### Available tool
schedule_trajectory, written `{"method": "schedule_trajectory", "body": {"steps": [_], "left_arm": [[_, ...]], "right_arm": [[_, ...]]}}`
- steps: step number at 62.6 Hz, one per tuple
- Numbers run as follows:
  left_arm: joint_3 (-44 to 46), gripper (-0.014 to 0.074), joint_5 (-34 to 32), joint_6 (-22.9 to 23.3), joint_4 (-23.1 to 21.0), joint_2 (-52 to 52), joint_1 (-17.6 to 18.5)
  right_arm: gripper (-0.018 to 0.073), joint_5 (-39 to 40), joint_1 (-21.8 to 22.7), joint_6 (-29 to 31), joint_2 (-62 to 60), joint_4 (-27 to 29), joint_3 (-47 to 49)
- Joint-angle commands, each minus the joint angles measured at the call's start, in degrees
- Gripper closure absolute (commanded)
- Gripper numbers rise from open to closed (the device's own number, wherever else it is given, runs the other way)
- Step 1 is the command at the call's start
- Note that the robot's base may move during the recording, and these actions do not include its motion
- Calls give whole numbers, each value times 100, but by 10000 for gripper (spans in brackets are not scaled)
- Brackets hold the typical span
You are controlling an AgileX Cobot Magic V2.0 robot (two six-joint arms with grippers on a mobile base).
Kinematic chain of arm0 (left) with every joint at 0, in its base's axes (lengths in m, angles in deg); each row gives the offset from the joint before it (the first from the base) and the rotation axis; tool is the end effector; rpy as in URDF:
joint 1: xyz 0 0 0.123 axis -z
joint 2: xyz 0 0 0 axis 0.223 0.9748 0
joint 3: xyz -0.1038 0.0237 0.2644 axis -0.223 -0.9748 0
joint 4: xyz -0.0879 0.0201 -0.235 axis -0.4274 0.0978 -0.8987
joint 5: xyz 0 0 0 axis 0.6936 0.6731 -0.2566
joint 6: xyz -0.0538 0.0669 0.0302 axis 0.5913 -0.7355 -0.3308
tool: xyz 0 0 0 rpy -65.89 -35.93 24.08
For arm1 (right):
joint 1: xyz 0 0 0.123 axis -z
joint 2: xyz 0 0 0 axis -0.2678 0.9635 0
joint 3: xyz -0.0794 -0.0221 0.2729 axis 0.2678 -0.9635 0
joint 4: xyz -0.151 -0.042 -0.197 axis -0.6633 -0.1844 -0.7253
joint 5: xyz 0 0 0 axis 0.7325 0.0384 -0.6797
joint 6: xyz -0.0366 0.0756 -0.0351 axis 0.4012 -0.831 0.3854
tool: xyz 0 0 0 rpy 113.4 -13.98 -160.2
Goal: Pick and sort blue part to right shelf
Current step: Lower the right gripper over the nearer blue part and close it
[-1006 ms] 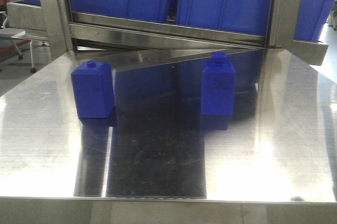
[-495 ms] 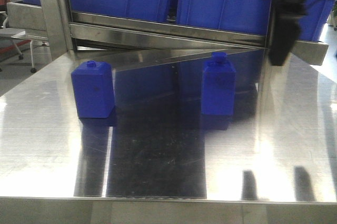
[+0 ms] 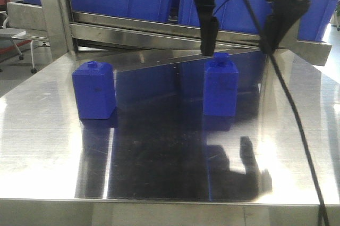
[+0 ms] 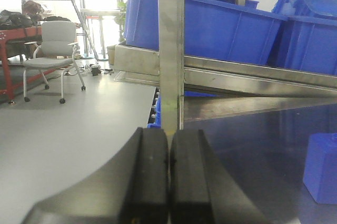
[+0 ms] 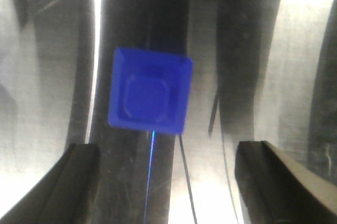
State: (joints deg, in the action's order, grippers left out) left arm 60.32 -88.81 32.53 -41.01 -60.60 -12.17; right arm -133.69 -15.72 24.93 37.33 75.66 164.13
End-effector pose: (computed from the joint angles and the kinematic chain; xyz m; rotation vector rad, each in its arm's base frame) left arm 0.0559 -0.0007 0.2117 -0.0165 1.4785 -0.0371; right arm 0.3266 0.1893 0.2955 0.0050 2.8490 0.1124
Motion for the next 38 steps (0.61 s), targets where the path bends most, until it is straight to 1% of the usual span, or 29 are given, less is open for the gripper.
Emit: {"method": "schedule_trajectory", "body": {"steps": [1, 7, 15, 26, 38], "left_arm": [[-133, 473, -456, 58, 2, -122, 2], [-133, 473, -456, 58, 2, -122, 2], [-133, 473, -456, 58, 2, -122, 2], [-133, 473, -456, 58, 2, -122, 2], [-133, 473, -456, 58, 2, -122, 2]], "right_arm": [[-37, -70, 0, -13, 9, 0, 470], [-37, -135, 6, -69, 228, 58, 676], [-37, -103, 71, -263, 427, 105, 705], [-37, -25, 169, -268, 671, 225, 705], [-37, 120, 233, -263, 875, 224, 705]]}}
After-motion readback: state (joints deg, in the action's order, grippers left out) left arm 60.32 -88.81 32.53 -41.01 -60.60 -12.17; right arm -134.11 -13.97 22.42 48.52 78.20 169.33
